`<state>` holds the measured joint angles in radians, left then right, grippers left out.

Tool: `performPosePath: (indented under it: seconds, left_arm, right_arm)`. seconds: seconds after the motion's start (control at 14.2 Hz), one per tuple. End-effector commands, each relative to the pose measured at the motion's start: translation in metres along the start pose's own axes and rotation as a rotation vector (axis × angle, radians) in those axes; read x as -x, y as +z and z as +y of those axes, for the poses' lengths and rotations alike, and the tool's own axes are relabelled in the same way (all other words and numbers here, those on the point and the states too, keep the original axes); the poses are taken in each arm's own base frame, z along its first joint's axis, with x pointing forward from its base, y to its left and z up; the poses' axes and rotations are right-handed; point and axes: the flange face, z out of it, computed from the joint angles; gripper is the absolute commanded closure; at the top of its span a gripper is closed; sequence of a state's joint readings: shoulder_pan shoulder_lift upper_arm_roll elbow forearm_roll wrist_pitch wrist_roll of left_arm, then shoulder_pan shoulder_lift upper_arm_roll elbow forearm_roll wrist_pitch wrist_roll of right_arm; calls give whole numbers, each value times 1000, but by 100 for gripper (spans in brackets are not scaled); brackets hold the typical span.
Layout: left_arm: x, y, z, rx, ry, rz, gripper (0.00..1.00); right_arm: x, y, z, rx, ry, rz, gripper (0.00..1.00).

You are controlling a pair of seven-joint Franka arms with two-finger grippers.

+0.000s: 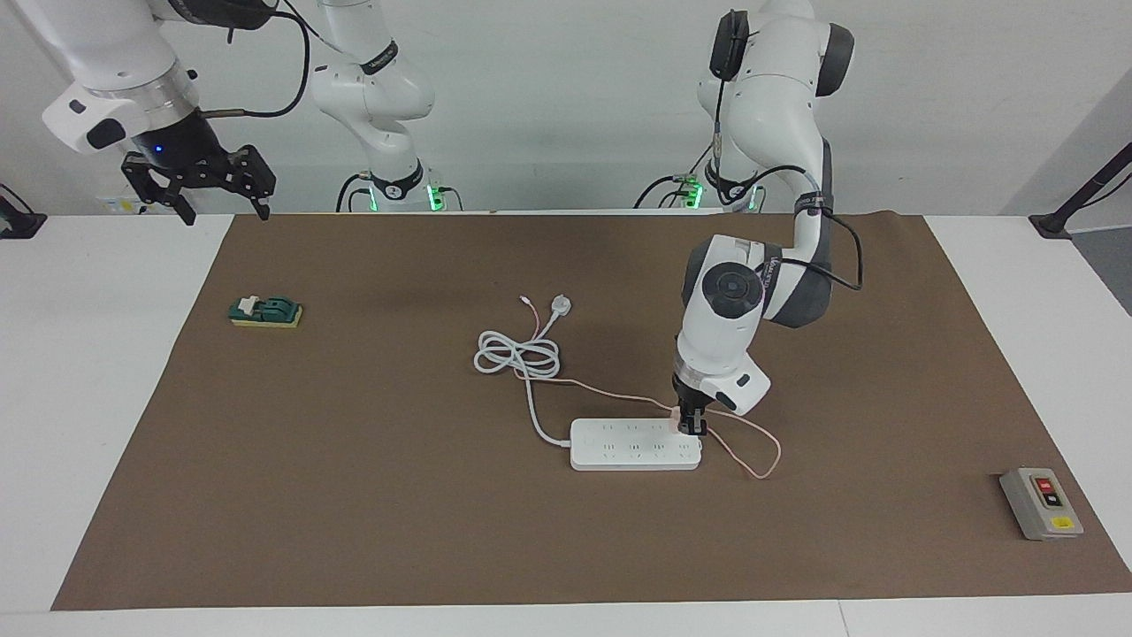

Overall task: Plug charger into power strip
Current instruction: 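Push the charger prongs into a power strip socket with the left gripper, then open the left gripper and withdraw it from the power strip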

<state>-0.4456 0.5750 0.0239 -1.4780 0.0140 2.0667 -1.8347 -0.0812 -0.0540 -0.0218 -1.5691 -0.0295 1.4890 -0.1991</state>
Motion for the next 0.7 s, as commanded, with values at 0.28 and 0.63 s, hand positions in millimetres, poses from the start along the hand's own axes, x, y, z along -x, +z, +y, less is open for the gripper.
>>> performPosePath:
  seconds: [0.28, 0.63]
  left_arm:
    - [-23, -48, -4, -17, 50, -17, 0]
    - [-43, -128, -20, 26, 78, -73, 0]
  right_arm:
    - [7, -1, 0, 10, 2, -13, 0]
    - [7, -1, 0, 10, 2, -13, 0]
